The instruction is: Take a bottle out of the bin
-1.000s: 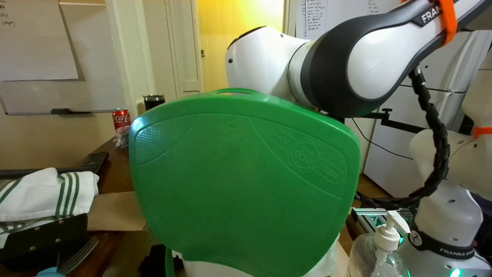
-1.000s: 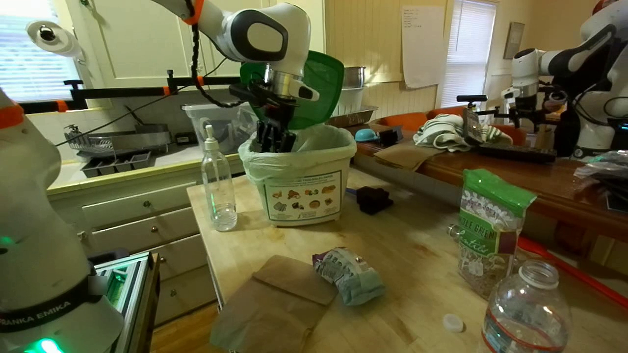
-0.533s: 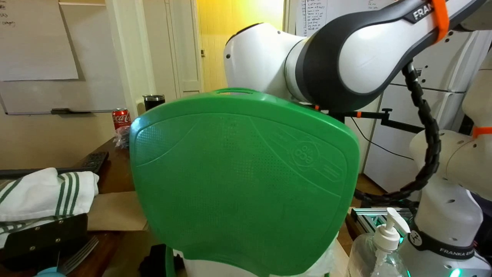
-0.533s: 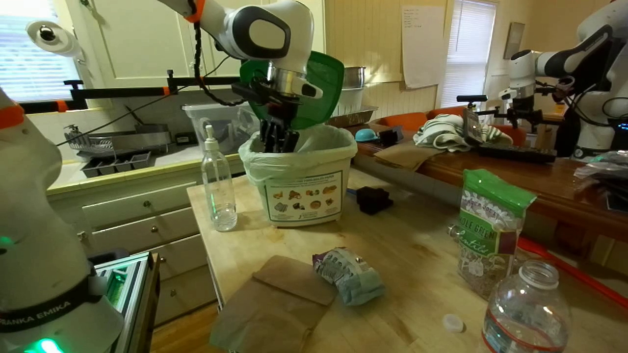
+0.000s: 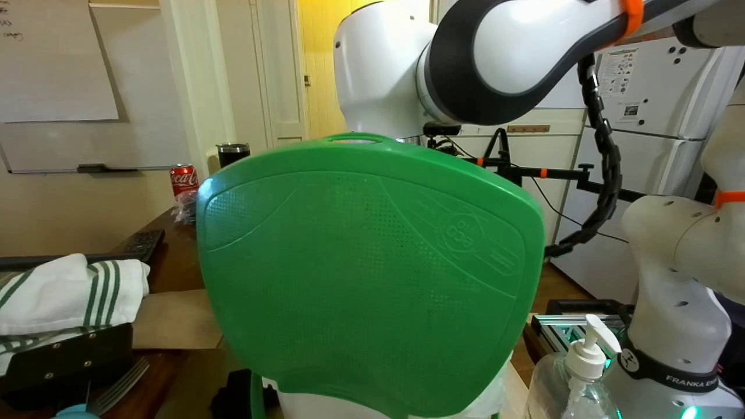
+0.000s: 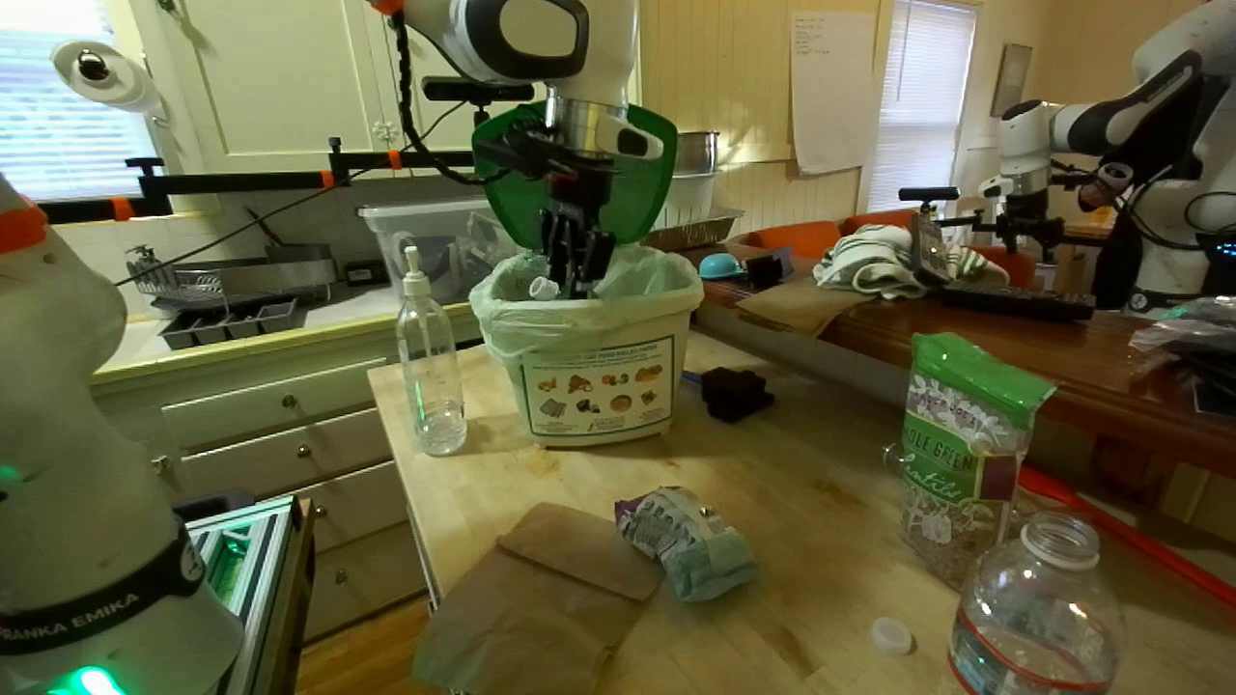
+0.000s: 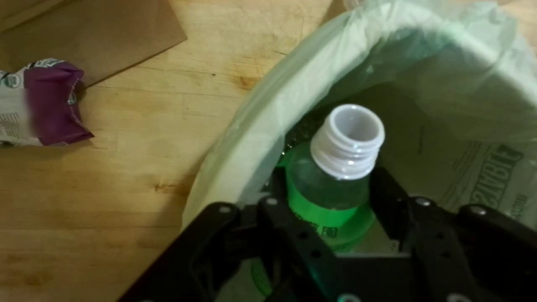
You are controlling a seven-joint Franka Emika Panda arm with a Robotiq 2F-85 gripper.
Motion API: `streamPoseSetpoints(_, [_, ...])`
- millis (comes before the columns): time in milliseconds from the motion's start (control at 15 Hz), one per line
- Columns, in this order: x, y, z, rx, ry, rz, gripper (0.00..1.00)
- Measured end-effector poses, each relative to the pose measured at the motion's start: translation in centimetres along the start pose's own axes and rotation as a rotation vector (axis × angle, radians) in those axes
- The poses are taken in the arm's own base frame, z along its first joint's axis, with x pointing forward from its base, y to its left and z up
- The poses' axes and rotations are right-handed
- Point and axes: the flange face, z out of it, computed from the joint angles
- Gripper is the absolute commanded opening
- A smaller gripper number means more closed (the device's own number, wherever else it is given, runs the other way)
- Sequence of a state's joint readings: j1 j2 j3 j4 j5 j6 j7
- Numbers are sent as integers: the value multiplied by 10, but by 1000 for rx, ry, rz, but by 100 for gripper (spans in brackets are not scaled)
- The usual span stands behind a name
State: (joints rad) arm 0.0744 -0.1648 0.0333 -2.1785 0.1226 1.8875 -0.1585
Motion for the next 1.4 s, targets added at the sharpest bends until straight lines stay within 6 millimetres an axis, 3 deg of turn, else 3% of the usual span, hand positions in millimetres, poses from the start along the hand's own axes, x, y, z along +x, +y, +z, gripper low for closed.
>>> streamPoseSetpoints(533, [-2,10,-48,31,108,-9,27])
streamPoseSetpoints(1400, [-29,27,-105,101,201,-324,27])
